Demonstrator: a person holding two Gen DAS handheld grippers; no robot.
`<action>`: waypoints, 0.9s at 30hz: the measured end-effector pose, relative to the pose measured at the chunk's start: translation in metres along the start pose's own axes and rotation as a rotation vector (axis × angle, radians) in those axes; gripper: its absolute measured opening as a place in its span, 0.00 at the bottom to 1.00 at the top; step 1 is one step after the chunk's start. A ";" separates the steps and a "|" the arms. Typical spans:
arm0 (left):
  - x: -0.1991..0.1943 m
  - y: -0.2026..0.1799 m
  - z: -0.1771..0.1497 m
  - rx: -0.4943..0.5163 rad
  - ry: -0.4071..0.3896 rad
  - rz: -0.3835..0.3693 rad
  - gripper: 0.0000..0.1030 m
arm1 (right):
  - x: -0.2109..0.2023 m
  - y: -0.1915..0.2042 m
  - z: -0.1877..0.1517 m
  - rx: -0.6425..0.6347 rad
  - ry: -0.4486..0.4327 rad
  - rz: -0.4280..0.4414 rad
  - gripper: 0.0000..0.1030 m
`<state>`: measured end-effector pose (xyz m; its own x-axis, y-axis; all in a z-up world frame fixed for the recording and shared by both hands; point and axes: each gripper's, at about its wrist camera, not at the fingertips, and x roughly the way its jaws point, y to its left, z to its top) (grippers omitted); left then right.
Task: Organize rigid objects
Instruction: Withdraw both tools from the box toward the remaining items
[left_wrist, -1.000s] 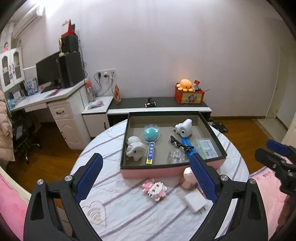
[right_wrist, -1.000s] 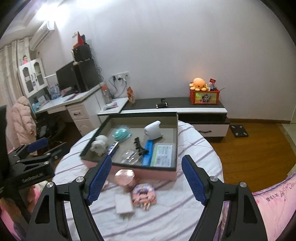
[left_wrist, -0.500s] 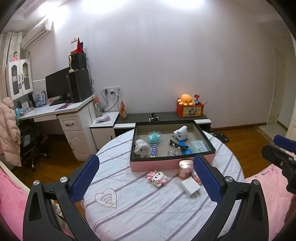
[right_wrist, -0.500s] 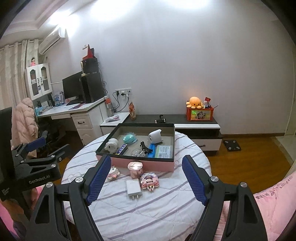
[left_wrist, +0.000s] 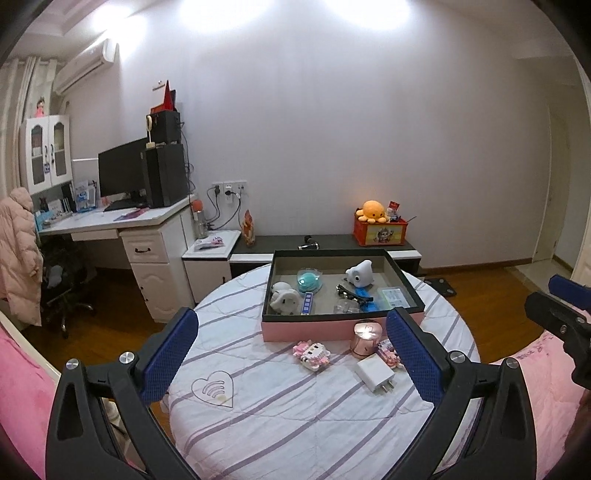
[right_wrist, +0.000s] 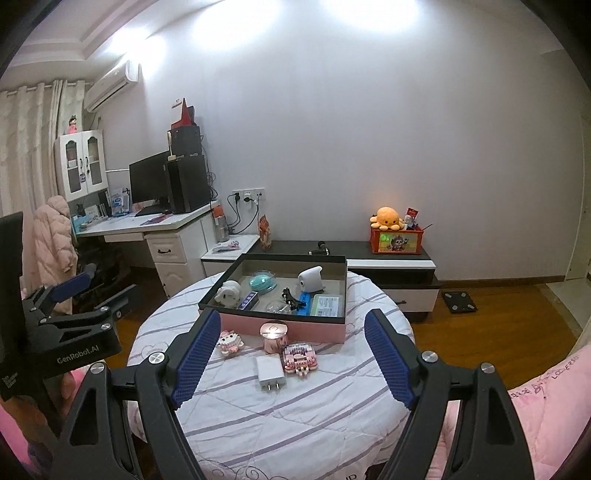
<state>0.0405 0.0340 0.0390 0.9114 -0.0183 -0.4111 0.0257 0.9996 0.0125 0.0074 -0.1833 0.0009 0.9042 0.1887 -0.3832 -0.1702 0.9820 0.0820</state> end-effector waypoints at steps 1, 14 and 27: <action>0.000 0.000 0.000 0.001 0.001 0.003 1.00 | 0.001 -0.001 0.000 0.003 0.002 -0.002 0.79; 0.019 -0.003 -0.001 0.004 0.054 -0.033 1.00 | 0.024 -0.007 0.000 0.011 0.055 -0.027 0.79; 0.093 -0.009 -0.017 0.042 0.240 -0.013 1.00 | 0.097 -0.027 -0.017 0.040 0.243 -0.076 0.79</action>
<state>0.1184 0.0236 -0.0146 0.7873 -0.0208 -0.6162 0.0589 0.9974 0.0417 0.0930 -0.1910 -0.0538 0.7925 0.1152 -0.5989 -0.0849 0.9933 0.0787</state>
